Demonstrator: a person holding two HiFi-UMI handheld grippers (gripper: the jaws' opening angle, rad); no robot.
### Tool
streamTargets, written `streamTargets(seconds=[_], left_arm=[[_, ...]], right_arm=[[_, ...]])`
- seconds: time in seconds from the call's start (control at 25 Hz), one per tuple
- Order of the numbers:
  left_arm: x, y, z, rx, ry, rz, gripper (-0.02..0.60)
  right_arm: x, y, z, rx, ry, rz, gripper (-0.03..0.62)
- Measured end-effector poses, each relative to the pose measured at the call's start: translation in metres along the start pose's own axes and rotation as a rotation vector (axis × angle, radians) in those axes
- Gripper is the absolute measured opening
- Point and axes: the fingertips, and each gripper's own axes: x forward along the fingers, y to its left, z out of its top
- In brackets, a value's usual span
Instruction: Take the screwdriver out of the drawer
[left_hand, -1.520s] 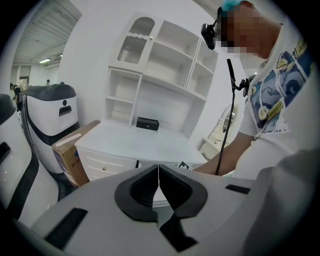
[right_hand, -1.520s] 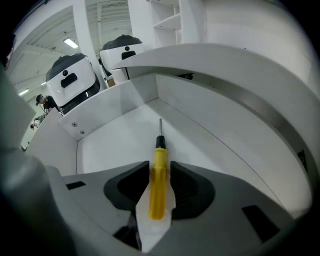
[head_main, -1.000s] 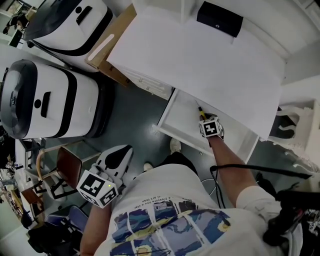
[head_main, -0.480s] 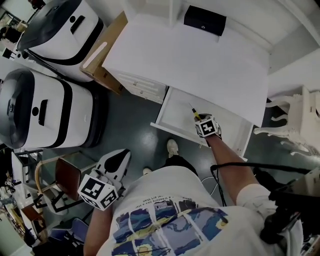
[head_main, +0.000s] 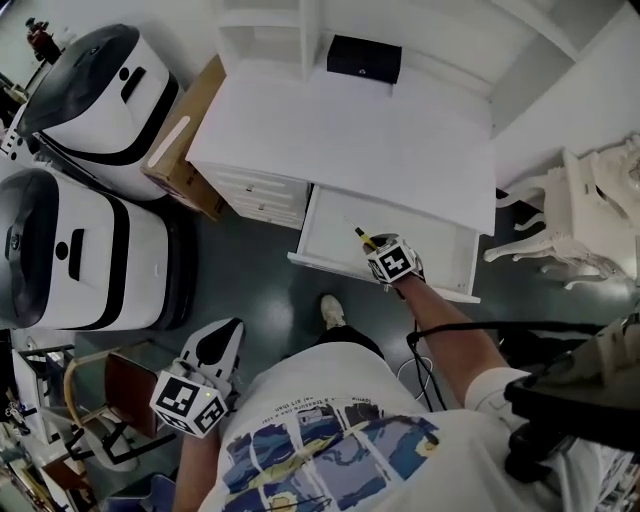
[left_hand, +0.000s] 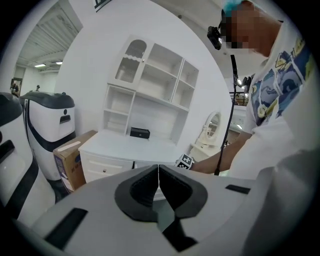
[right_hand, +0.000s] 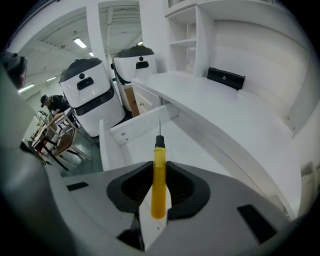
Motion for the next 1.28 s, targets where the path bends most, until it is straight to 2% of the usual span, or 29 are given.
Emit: streamTargets(seconds=[0.64, 0.92, 1.28], left_arm=[[-0.079, -0.003, -0.037, -0.023, -0.089, -0.027, 0.014], [-0.109, -0.01, -0.06, -0.041, -0.106, -0.043, 0.014], [-0.133, -0.012, -0.096, -0.075, -0.073, -0.057, 0.014]], right_arm=[[-0.102, 0.08, 0.016, 0.034, -0.155, -0.03, 0.097], [-0.146, 0.143, 0.024, 0.001, -0.22, 0.002, 0.097], [-0.184, 0.237, 0.013, -0.029, -0.272, 0.085, 0.097]])
